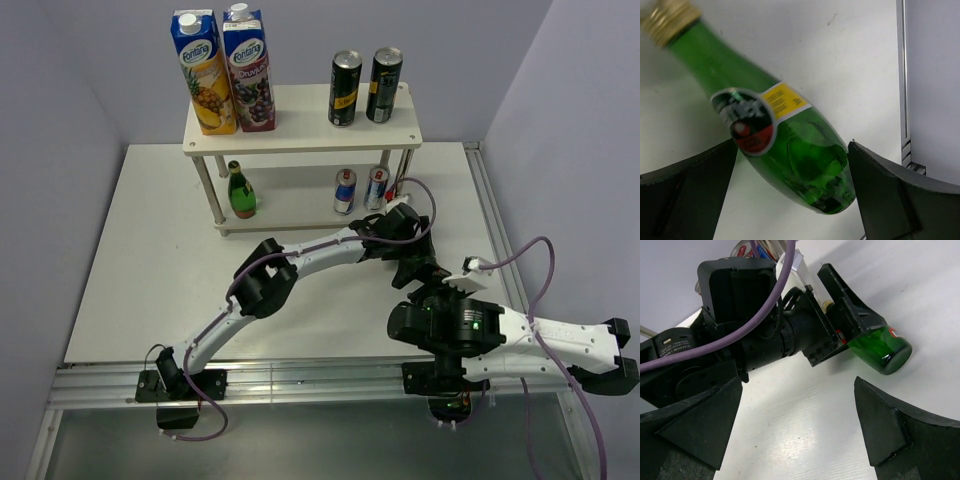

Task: Place and organize the beverage onto the shelf

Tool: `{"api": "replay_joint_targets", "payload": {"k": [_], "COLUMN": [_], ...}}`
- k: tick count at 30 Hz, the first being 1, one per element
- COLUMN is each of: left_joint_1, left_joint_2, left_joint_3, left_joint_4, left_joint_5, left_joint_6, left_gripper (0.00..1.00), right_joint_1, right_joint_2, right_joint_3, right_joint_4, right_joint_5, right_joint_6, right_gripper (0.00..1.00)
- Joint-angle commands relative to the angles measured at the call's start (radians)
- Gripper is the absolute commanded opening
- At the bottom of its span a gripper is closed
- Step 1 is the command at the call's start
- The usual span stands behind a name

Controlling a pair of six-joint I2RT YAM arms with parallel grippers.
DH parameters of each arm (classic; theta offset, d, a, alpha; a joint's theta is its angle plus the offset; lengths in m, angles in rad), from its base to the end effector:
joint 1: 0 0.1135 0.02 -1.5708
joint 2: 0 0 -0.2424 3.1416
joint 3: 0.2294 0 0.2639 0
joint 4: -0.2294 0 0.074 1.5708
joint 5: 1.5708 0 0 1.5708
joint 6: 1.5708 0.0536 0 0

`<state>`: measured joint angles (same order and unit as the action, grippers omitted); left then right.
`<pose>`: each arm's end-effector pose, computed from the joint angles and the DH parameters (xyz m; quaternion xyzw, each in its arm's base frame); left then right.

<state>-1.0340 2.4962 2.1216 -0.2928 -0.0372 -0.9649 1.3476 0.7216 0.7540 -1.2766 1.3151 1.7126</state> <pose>0.2957 -0.4931 0.1422 0.0230 0.8993 -0.3581 0.2501 0.0774 0.1065 0.2590 0.2395 0.7500 0.1040 0.6078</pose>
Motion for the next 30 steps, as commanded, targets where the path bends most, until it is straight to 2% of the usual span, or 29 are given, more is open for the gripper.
{"api": "replay_joint_targets", "payload": {"k": [1, 7, 12, 19, 24, 28, 29, 30], "left_joint_1": [-0.001, -0.006, 0.018, 0.026, 0.025, 0.006, 0.000, -0.004], "left_joint_2": [0.052, 0.096, 0.081, 0.162, 0.171, 0.184, 0.184, 0.178], "left_joint_3": [0.086, 0.112, 0.009, 0.090, 0.089, 0.106, 0.100, 0.069], "left_joint_4": [-0.132, -0.354, -0.338, -0.374, -0.381, -0.451, -0.463, -0.474], "left_joint_5": [0.028, -0.062, -0.066, -0.067, -0.079, -0.133, -0.150, -0.164], "left_joint_6": [0.011, 0.029, 0.032, 0.052, 0.060, 0.098, 0.103, 0.106], "left_gripper": [0.99, 0.99, 0.96, 0.84, 0.68, 0.54, 0.44, 0.38], "right_joint_1": [-0.004, -0.004, -0.004, -0.004, -0.004, -0.004, -0.004, -0.004], "right_joint_2": [-0.051, -0.083, -0.068, -0.086, -0.129, -0.149, -0.152, -0.151], "right_joint_3": [-0.019, -0.047, -0.048, -0.058, -0.084, -0.093, -0.094, -0.096], "right_joint_4": [-0.020, 0.049, 0.056, 0.025, 0.029, 0.068, 0.074, 0.077], "right_joint_5": [0.035, 0.035, 0.030, 0.021, 0.013, 0.009, 0.009, 0.007], "right_joint_6": [0.033, -0.043, -0.041, -0.008, -0.013, -0.047, -0.051, -0.057], "right_gripper": [1.00, 1.00, 1.00, 1.00, 1.00, 1.00, 1.00, 1.00]}}
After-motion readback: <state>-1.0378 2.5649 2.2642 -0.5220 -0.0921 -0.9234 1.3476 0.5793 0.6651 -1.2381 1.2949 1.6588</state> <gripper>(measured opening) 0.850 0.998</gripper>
